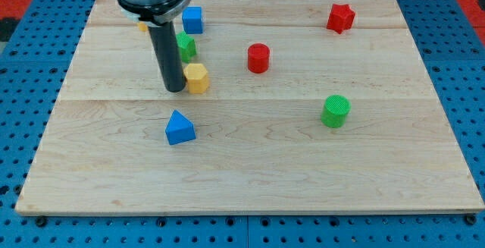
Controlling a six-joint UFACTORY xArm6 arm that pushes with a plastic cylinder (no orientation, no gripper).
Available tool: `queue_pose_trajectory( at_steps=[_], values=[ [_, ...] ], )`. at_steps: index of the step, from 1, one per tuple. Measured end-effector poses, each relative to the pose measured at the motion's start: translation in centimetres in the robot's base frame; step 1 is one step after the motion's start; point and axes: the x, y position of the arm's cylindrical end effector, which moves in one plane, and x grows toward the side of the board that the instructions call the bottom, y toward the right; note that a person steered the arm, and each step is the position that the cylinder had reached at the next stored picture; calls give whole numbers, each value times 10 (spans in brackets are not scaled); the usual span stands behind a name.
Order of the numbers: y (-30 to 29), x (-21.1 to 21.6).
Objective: Slide the yellow hexagon a bit right
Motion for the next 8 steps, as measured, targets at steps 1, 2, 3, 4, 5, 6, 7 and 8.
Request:
queue_pose_trajectory(
  at_steps=[1,2,3,4,5,6,7,8],
  values=[
    [22,0],
    [37,0],
    [38,0],
    [14,-8],
    [3,-35],
    [3,-44],
    [6,-49],
    [17,-49]
  ],
)
